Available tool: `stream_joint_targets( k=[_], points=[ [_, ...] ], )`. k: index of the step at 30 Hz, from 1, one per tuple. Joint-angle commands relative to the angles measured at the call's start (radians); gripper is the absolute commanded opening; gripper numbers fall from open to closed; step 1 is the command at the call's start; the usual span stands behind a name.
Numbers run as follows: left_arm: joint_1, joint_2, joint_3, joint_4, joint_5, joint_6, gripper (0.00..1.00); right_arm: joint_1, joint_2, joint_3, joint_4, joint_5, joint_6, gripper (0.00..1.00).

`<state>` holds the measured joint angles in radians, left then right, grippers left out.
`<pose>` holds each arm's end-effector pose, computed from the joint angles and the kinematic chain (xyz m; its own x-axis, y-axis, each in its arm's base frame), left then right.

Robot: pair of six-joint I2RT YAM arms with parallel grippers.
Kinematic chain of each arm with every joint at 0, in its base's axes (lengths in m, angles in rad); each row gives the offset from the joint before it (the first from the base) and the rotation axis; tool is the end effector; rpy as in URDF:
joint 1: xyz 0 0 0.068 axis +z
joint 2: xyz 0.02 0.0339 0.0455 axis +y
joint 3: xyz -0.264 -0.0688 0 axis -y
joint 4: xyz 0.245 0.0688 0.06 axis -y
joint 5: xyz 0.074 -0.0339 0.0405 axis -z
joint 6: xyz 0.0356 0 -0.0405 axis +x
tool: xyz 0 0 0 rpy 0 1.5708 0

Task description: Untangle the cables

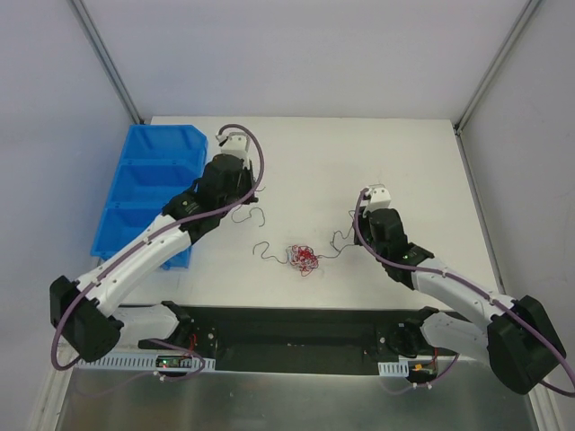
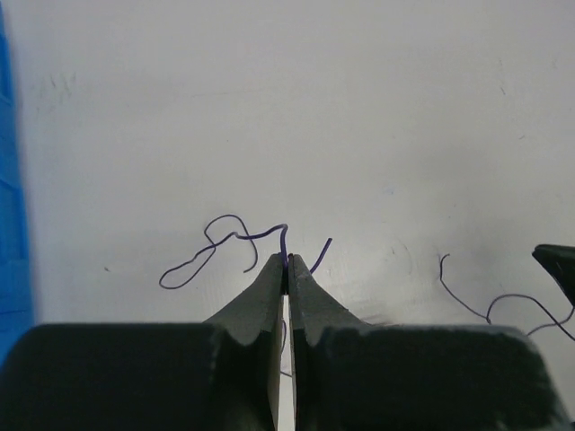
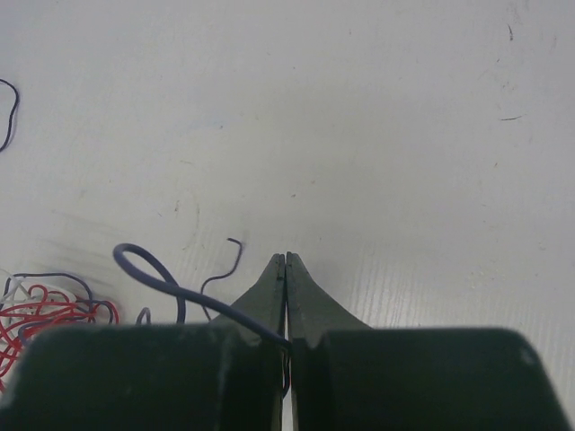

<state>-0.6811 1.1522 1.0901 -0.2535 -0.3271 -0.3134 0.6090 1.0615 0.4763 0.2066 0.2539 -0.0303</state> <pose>0.2118 -0.1569 0.3660 -0.3401 -0.1002 -0.9351 0.2672 0.9431 -0.1982 0.1933 0.1239 0.2186 -0.2921 -0.2394 -0.9259 -0.3713 0.9206 -0.1209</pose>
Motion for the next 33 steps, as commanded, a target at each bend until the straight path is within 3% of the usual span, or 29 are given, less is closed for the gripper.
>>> stream_joint_targets(
  k=[1, 6, 13, 21, 26, 27, 29, 32, 33],
  points=[
    [0.109, 0.133, 0.037, 0.023, 0.205, -0.147, 0.00, -0.005, 0.009, 0.021, 0.047, -0.010, -0.008, 0.00],
    [0.205, 0.279, 0.024, 0.020, 0.325, -0.275, 0.00, -0.006, 0.023, 0.024, 0.053, -0.018, -0.002, 0.01],
    [0.249, 0.512, 0.073, 0.010, 0.528, -0.296, 0.00, -0.006, 0.086, 0.041, 0.091, -0.044, -0.008, 0.01],
    [0.235, 0.554, 0.022, 0.013, 0.513, -0.277, 0.01, -0.009, 0.106, 0.053, 0.097, -0.035, -0.019, 0.01],
    [0.229, 0.477, -0.022, 0.010, 0.500, -0.256, 0.25, -0.009, 0.114, 0.065, 0.088, -0.062, -0.022, 0.01],
    [0.229, 0.450, -0.028, -0.001, 0.502, -0.257, 0.33, -0.009, 0.111, 0.064, 0.088, -0.058, -0.020, 0.01],
    [0.229, 0.400, -0.051, -0.013, 0.493, -0.260, 0.60, -0.009, 0.111, 0.059, 0.088, -0.051, -0.019, 0.01],
    [0.232, 0.313, -0.090, -0.038, 0.435, -0.244, 0.80, -0.008, 0.104, 0.062, 0.071, -0.056, -0.023, 0.01],
    [0.233, 0.290, -0.090, -0.058, 0.400, -0.239, 0.91, -0.009, 0.097, 0.059, 0.073, -0.056, -0.020, 0.01]
  ],
)
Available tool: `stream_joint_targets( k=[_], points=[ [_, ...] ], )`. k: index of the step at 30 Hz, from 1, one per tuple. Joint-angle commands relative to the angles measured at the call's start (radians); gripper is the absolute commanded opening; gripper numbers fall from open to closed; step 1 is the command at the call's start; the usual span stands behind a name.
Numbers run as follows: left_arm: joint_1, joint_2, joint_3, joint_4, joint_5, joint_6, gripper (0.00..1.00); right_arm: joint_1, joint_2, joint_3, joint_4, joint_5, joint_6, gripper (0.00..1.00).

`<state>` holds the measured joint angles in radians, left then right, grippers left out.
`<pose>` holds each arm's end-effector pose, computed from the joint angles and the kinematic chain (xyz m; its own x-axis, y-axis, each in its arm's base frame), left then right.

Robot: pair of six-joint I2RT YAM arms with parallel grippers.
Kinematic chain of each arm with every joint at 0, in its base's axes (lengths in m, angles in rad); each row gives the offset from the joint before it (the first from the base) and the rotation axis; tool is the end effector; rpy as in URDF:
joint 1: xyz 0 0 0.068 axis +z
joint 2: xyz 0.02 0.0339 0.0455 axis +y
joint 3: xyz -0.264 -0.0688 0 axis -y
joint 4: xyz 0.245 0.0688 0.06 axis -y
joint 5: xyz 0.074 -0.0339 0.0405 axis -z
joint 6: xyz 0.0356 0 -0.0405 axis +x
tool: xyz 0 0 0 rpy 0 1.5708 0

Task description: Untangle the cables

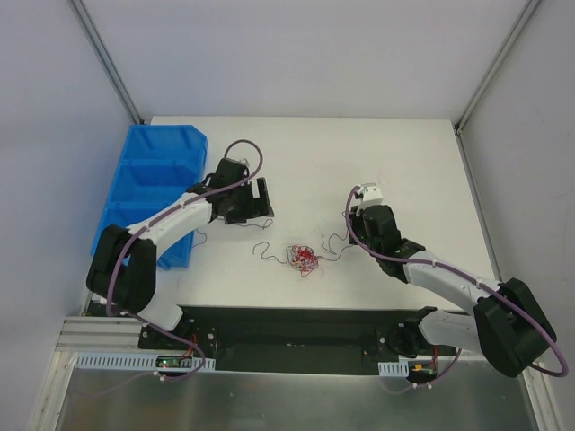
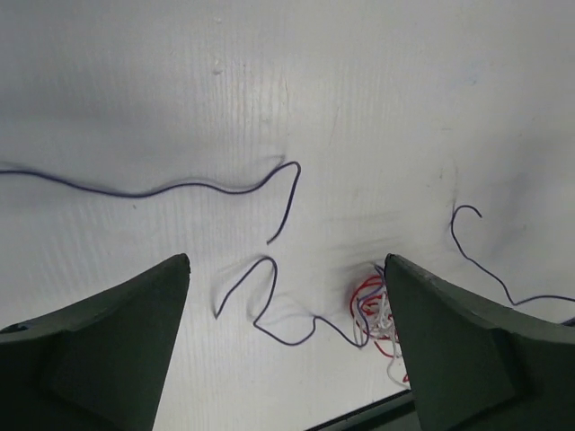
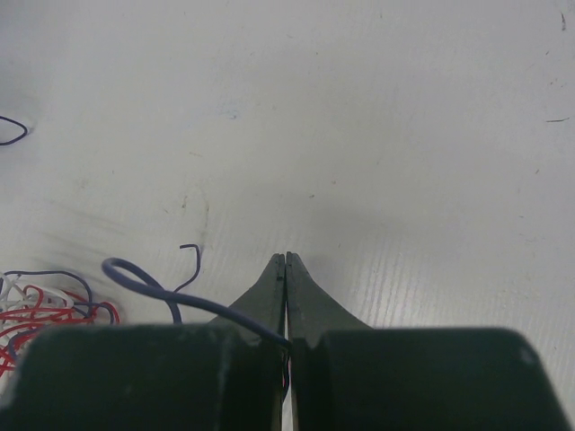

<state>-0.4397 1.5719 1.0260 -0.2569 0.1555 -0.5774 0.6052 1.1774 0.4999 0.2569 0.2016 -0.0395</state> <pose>0.3023 -0.1483 0.2231 -0.8281 -0.2064 -0.5213 0.0786 0.8778 -0.4725 0.2069 0.1345 0.2060 -0.3195 -0.2680 -0.9089 -0.4200 0.8998 -0.1177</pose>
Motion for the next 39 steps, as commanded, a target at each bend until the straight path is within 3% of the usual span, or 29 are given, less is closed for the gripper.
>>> stream_joint_targets(
  k=[1, 9, 14, 17, 27, 39],
  points=[
    [-0.005, -0.144, -0.024, -0.083, -0.112, 0.027, 0.99, -0.005, -0.022, 0.031, 0.025, -0.005, -0.010, 0.01],
    [0.039, -0.156, -0.047, -0.248, -0.345, -0.140, 0.96, -0.007, 0.001, 0.045, 0.022, -0.030, -0.005, 0.01],
    [0.041, -0.144, -0.081, -0.257, -0.520, -0.153, 0.99, -0.005, -0.012, 0.037, 0.022, -0.018, -0.008, 0.01],
    [0.053, -0.109, -0.081, -0.252, -0.553, -0.151, 0.99, -0.007, -0.013, 0.037, 0.024, -0.021, -0.008, 0.01],
    [0.105, 0.023, -0.055, -0.194, -0.475, -0.130, 0.99, -0.007, -0.013, 0.034, 0.028, -0.024, -0.007, 0.01],
    [0.125, 0.033, -0.115, -0.055, -0.361, -0.150, 0.99, -0.007, -0.009, 0.037, 0.031, -0.028, -0.008, 0.01]
  ],
)
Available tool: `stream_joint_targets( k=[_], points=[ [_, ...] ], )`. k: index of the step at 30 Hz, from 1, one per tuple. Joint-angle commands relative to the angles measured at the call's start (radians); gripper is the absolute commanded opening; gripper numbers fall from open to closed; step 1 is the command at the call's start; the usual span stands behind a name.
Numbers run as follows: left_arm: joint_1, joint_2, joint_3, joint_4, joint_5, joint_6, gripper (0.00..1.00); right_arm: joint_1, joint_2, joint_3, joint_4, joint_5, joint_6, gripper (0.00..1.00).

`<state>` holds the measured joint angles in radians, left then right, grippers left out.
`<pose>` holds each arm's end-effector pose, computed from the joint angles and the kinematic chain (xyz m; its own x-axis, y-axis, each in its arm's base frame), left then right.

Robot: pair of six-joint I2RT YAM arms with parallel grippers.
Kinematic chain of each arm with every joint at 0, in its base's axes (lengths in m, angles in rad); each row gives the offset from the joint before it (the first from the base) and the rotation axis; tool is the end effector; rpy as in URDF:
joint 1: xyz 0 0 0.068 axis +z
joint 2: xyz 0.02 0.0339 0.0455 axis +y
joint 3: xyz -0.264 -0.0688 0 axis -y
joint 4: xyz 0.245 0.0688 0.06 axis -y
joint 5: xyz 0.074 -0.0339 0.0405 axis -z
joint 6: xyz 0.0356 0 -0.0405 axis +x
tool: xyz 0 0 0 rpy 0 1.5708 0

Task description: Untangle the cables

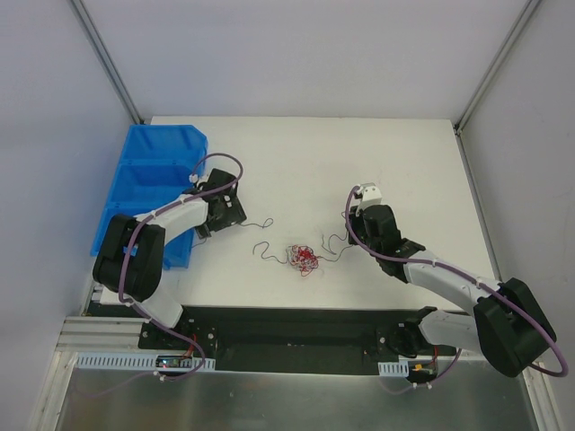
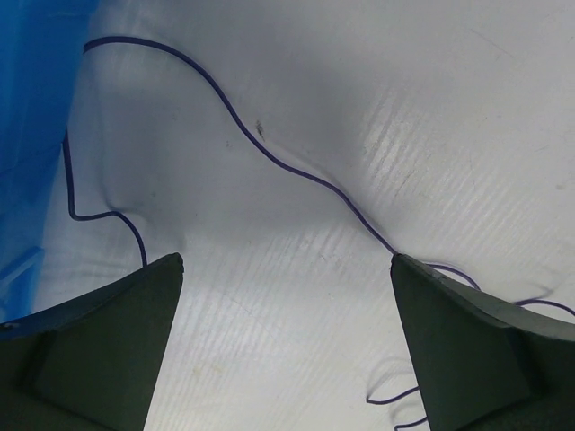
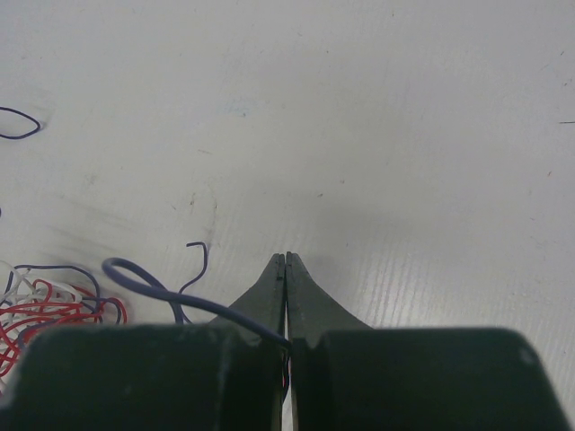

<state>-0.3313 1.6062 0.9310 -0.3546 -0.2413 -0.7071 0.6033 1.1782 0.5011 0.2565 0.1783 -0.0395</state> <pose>0.2997 -0.0941 0.1780 -0.7458 -0.4105 -0.5246 -0.3749 0.9096 -0.1788 0.2070 0.1350 0.2062 -0.3192 -0.2671 -0.9093 -0.4380 0.8924 -0.1084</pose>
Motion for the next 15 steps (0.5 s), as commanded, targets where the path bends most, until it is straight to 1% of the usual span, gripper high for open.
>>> stream_joint_targets(
  k=[1, 6, 9, 15],
  points=[
    [0.017, -0.014, -0.027, 0.048, 0.033, -0.017, 0.99, -0.007, -0.008, 0.036, 0.032, -0.005, -0.007, 0.01],
    [0.015, -0.127, -0.083, 0.049, -0.041, -0.006, 0.99, -0.007, -0.005, 0.037, 0.033, -0.016, -0.008, 0.01],
    [0.017, -0.173, -0.110, 0.049, -0.055, -0.002, 0.99, -0.005, -0.002, 0.040, 0.035, -0.023, -0.005, 0.01],
    [0.018, -0.180, -0.135, 0.049, -0.065, 0.001, 0.99, -0.007, 0.003, 0.040, 0.035, -0.030, -0.003, 0.01]
  ],
)
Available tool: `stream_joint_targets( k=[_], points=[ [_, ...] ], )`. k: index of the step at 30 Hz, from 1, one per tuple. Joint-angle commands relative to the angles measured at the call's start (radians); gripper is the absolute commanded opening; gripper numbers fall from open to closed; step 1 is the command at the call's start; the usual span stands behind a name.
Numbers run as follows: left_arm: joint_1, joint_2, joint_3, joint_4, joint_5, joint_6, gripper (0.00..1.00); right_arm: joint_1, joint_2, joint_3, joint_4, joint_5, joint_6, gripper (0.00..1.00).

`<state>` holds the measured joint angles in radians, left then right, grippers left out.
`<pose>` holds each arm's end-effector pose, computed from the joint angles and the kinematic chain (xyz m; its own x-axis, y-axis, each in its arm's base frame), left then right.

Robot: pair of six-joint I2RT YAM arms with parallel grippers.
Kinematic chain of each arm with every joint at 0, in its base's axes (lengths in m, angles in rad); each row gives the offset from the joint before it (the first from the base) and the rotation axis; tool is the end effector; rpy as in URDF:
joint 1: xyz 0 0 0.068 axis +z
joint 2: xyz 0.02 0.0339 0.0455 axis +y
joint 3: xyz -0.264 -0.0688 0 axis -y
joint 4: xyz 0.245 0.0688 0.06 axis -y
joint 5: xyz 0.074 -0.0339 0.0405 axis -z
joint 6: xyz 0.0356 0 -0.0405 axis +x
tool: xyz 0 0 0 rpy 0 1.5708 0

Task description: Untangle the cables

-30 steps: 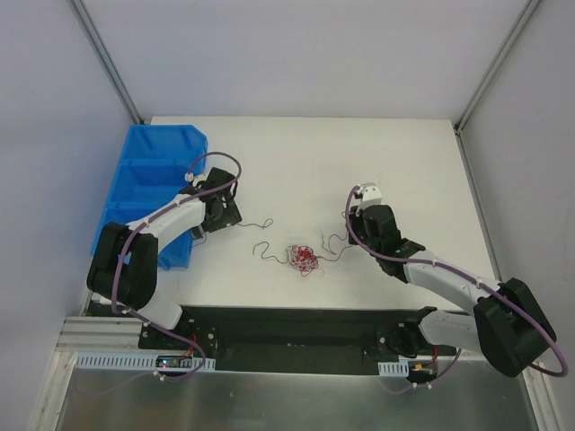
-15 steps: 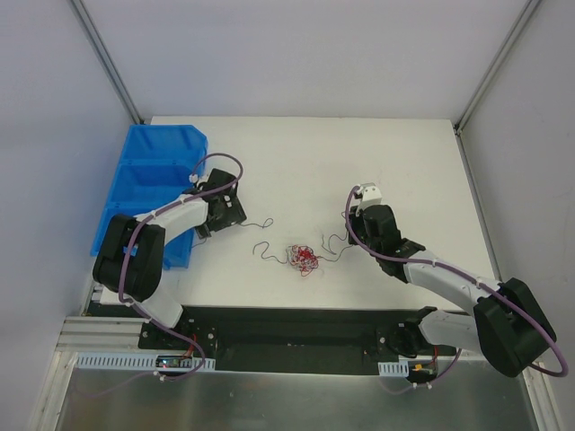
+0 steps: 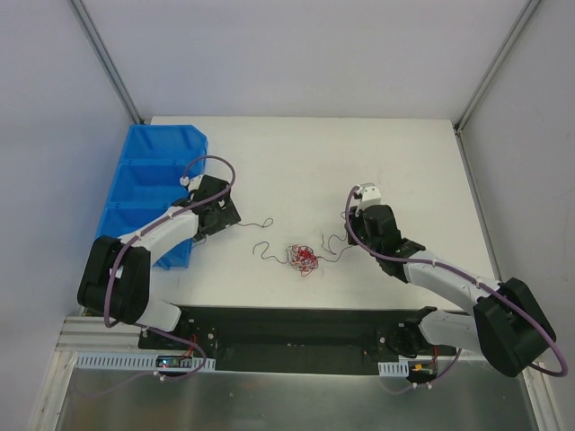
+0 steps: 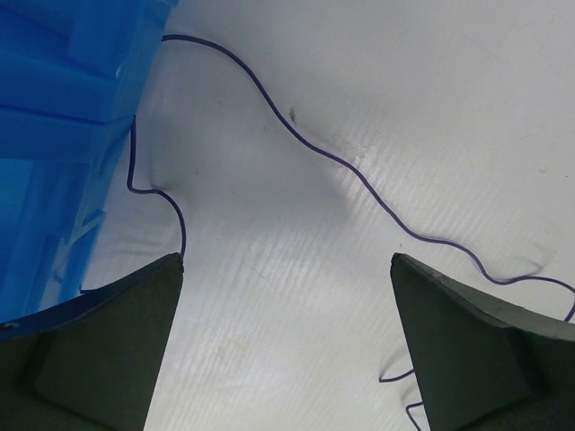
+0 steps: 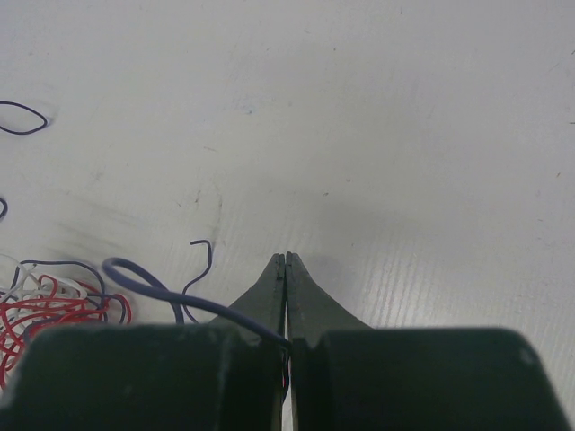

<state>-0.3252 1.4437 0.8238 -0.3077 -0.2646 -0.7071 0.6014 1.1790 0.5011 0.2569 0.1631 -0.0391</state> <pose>0.2738 -0.0825 0.1952 -0.6802 -0.4324 -0.5919 -0.3711 0.8995 -0.2305 0.2071 0.1351 0.2060 -0.3197 -0.2661 -0.9094 -0.4489 0.8877 -0.1020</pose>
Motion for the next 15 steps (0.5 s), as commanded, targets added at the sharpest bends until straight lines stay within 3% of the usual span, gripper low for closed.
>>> stream_joint_targets(
  k=[1, 15],
  points=[
    [0.018, -0.011, -0.029, 0.002, -0.048, 0.001, 0.99, -0.005, 0.002, 0.037, 0.033, -0.014, -0.002, 0.01],
    [0.067, 0.119, -0.014, 0.091, 0.108, -0.021, 0.99, -0.003, -0.012, 0.034, 0.036, -0.016, -0.004, 0.01]
  ],
)
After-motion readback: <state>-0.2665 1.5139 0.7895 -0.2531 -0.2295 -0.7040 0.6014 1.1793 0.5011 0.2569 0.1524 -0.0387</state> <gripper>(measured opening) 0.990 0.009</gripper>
